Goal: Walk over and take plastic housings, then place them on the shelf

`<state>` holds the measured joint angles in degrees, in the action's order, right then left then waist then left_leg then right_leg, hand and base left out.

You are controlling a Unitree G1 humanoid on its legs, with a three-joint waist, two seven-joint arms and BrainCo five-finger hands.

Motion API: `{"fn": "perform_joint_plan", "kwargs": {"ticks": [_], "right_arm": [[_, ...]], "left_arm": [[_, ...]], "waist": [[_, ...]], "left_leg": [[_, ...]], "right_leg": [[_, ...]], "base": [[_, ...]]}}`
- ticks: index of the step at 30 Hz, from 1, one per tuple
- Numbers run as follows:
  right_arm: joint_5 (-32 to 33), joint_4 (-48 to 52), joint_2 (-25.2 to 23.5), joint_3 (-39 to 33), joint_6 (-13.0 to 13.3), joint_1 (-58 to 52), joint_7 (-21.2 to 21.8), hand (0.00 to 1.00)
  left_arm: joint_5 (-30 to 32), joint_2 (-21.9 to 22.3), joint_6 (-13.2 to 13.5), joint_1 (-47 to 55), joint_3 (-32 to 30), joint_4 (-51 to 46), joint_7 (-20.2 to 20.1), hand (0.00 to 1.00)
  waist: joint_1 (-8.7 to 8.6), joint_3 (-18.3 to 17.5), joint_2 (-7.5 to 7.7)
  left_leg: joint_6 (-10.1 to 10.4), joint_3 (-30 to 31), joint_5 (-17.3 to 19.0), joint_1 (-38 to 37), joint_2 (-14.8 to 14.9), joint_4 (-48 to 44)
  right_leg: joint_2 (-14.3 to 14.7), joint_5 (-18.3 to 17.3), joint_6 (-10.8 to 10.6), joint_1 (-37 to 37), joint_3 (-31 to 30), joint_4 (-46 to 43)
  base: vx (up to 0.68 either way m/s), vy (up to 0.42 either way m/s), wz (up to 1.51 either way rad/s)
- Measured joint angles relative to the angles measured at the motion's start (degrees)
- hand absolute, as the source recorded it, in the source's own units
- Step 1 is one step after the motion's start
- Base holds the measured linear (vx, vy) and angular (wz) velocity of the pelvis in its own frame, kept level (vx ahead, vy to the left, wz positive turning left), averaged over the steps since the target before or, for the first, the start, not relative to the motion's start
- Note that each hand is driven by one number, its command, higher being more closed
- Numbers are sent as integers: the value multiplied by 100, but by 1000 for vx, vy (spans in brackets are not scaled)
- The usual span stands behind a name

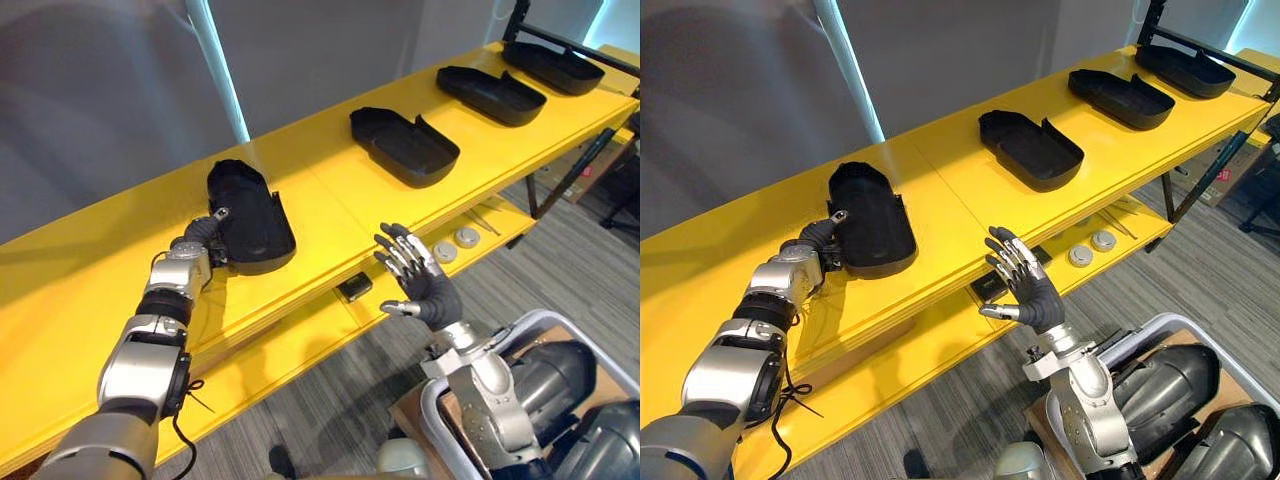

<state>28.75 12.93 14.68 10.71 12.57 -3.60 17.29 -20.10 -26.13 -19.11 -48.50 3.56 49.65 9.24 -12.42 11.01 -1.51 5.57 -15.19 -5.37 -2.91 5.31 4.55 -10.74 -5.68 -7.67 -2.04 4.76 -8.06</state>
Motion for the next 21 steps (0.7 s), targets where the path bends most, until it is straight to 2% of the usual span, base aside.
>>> {"fn": "perform_joint_plan", "kwargs": {"ticks": [3, 5, 7, 9, 10, 11, 13, 14, 15, 16, 18, 19, 21], "right_arm": [[4, -12, -1, 103, 0, -15, -122, 0], [-27, -16, -1, 125, 13, -17, -173, 0], [-31, -30, -1, 125, 18, -10, -246, 0], [-34, -90, 31, 133, 66, 25, -322, 0], [-34, -111, 46, 137, 70, 63, -361, 0], [-37, -246, 71, 162, 87, 198, -380, 0], [-157, -327, 92, 222, 126, 356, -493, 0], [-313, -328, 91, 280, 207, 438, -586, 0], [-513, -327, 81, 336, 317, 489, -748, 0], [-575, -327, 77, 350, 348, 491, -835, 0], [-777, -328, -9, 346, 355, 532, -1186, 0], [-799, -331, -22, 341, 355, 562, -1273, 0], [-930, -396, -82, 338, 355, 808, -1486, 0]], "left_arm": [[38, -316, 418, -4, -9, -463, 204, 0], [-1, -602, 889, -15, -19, -1113, 330, 0], [-16, -685, 1097, -44, -19, -1475, 353, 0], [-15, -712, 1318, -50, -32, -1774, 381, 0], [-11, -712, 1405, -41, -45, -1803, 438, 0], [-8, -712, 1562, 30, -146, -1934, 559, 0], [-30, -704, 1807, 377, -514, -2669, 712, 0], [-15, -689, 2090, 773, -837, -3382, 854, 0], [-19, -596, 2319, 1272, -1179, -4162, 898, 0], [-34, -477, 2435, 1533, -1347, -4561, 900, 0], [-213, 219, 2792, 2741, -1766, -6061, 784, 0], [-213, 425, 2843, 3046, -1811, -6358, 752, 0], [-212, 1011, 2907, 4072, -1874, -7064, 642, 0]], "waist": [[26, -1, -1], [83, -5, -7], [102, -8, -12], [258, -65, -90], [282, -77, -112], [353, -94, -138], [388, -101, -149], [435, -110, -156], [512, -151, -176], [587, -200, -188], [805, -348, -207], [880, -362, -201], [1168, -368, -192]], "left_leg": [[-1, 19, -8, 1, -1, 0], [-7, 87, -29, 12, -6, 1], [-6, 226, -52, 19, -12, 3], [-8, 354, -90, 88, -11, 5], [-10, 389, -107, 111, -16, 8], [-5, 435, -125, 119, -16, 9], [-4, 561, -150, 115, -25, 8], [-2, 628, -158, 114, -30, 8], [-2, 694, -165, 125, -36, 8], [-2, 717, -166, 139, -38, 8], [-4, 1012, -215, 194, -78, 8], [-2, 1076, -230, 194, -83, 8], [8, 1276, -283, 203, -94, 9]], "right_leg": [[0, 0, 0, -12, 17, 1], [-6, 0, 0, -68, 124, 22], [-9, 0, 0, -172, 242, 72], [-4, 0, -1, -211, 368, 112], [-7, 0, -2, -214, 423, 118], [-5, 2, -5, -232, 468, 117], [0, 6, -11, -330, 609, 137], [1, 6, -11, -388, 674, 154], [0, 6, -11, -426, 771, 172], [1, 6, -11, -431, 796, 180], [2, 6, -11, -616, 1103, 280], [5, 6, -11, -656, 1147, 285], [34, 1, -3, -813, 1371, 362]], "base": [[-1, 0, 1], [-9, -5, 16], [-12, -16, 32], [-30, -14, 32], [-30, -9, 23], [-24, -10, 23], [-19, -12, 27], [-9, -13, 33], [-10, -10, 27], [-1, -7, 32], [12, -21, 57], [-14, -34, 65], [-58, -31, 46]]}}
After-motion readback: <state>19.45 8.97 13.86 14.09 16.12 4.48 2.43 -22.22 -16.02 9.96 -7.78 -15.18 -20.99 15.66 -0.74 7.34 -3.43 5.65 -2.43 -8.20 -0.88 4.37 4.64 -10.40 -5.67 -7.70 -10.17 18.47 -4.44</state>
